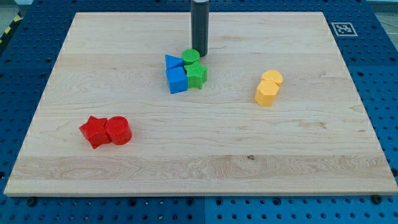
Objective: Slide the blue triangle and green circle into the group of blocks at the center of the board
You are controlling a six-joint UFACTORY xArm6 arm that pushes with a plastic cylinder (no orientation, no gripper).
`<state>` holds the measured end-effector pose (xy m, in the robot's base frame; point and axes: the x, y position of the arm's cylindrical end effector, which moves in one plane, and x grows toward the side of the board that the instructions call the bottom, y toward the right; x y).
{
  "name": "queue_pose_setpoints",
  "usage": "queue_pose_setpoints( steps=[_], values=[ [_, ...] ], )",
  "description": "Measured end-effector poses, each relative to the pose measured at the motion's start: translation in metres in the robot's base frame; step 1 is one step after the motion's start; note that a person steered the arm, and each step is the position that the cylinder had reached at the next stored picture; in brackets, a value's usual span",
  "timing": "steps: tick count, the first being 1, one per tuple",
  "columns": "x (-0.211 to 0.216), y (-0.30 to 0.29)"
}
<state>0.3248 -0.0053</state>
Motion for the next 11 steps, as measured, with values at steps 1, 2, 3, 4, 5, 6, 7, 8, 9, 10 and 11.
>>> queue_pose_setpoints(
  steps=[1,2,3,4,5,6,7,8,9,10,11],
  values=[
    [-0.013,-0.008],
    [-0.012,-0.047],
    [0.001,-0.050],
    [0.011,-0.056],
    [0.011,-0.063],
    [0.012,-0.078],
    [0.024,-0.080],
    [0.039,-0.080],
    [0.045,-0.077],
    [0.038,-0.076],
    [0.023,-0.076]
  ],
)
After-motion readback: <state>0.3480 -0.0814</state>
